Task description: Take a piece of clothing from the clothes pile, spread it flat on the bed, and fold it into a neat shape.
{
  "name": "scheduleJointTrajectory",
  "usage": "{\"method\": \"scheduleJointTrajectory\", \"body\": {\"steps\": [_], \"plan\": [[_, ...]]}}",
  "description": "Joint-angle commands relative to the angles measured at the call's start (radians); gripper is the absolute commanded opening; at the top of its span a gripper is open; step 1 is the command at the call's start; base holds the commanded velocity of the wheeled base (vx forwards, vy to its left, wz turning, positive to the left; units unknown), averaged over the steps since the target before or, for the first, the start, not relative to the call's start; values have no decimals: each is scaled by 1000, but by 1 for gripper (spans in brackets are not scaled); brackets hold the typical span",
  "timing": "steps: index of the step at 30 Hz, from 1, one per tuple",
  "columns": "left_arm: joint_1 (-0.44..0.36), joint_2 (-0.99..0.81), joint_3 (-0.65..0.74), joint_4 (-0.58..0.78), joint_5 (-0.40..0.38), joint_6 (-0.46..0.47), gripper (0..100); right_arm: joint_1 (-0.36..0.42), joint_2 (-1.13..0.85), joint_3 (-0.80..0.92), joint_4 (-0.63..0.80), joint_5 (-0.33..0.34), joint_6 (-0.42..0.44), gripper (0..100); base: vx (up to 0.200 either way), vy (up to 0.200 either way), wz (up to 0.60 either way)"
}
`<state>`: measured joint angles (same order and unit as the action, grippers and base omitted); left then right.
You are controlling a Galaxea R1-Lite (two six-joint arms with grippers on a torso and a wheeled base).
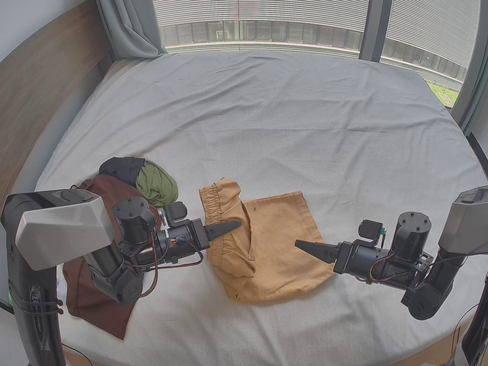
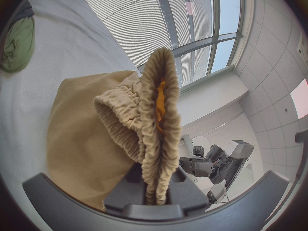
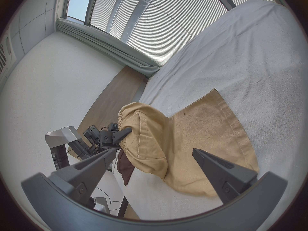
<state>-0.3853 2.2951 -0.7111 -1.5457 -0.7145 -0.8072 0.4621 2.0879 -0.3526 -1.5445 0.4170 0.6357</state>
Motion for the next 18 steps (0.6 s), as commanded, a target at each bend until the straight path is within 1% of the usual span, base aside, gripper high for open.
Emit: {"method": "scheduleJointTrajectory", "body": {"steps": [1,5,9,14,16,18], "plan": [[-33,23,-50,-2,3,-46,0,-8,0,-13,0,-1,1,100,0,0,0],[-63,33,-84,-2,3,-89,0,-11,-2,-19,0,-1,1,100,0,0,0],[-87,55,-100,-2,3,-109,0,-20,-6,-26,0,-1,1,100,0,0,0],[-101,89,-120,-2,4,-110,0,-31,-6,-42,0,-11,1,100,0,0,0],[-106,109,-139,-2,4,-110,0,-31,-5,-57,0,-32,2,100,0,0,0],[-112,122,-153,-2,4,-110,0,-31,-5,-60,0,-38,2,100,0,0,0]]}}
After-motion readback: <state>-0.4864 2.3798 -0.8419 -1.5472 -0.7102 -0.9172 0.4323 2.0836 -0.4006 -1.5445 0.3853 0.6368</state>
